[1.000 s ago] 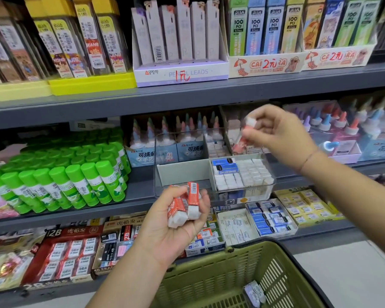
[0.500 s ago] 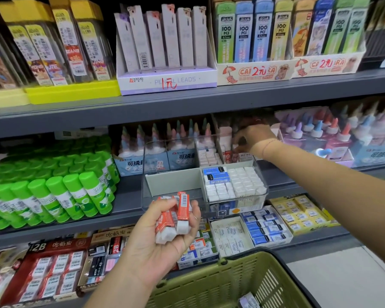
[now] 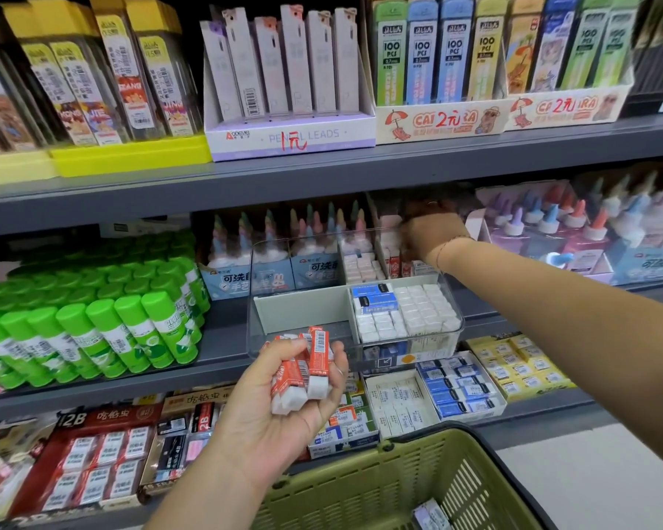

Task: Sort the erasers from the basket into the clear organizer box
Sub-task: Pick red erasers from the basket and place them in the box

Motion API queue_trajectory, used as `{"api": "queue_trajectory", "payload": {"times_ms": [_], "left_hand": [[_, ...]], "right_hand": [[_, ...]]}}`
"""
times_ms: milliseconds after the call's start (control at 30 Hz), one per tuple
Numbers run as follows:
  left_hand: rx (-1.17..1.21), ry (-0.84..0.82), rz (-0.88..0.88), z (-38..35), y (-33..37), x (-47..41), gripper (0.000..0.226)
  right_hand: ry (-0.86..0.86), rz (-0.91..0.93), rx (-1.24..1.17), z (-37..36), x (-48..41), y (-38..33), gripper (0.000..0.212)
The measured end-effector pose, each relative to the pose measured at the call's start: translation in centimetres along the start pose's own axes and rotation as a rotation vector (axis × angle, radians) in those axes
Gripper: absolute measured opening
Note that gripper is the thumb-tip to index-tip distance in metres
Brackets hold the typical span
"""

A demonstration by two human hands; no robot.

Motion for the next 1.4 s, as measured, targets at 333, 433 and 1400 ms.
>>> {"api": "queue_trajectory", "payload": {"times_ms": [333,433,1400], "left_hand": [[0.021,-0.019,-0.002,-0.5,0.0,0.5,0.049],[0.023,-0.032,-0.019,-0.6,0.2,0.7,0.058],[-0.027,0.035,0.004,0.3,-0.7,0.6,0.066]], "right_hand": [[0.141,-0.038,-0.255,5.2,6.0,-0.9,0.039],[0.222,0.156,-0.857,9.4,11.8,-5.0,0.033],[-0.045,-0.024,-0.323,6.4,3.3,0.3,0.031]]}}
Point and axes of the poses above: each hand's wrist, its own x-axis away from the middle knuckle, its own z-axis out of the back of the hand, y = z × x, the point moved 9 cm from there along -x, towards the middle knuckle, and after that the axes turned 1 degree about z, right-handed, at the moved point
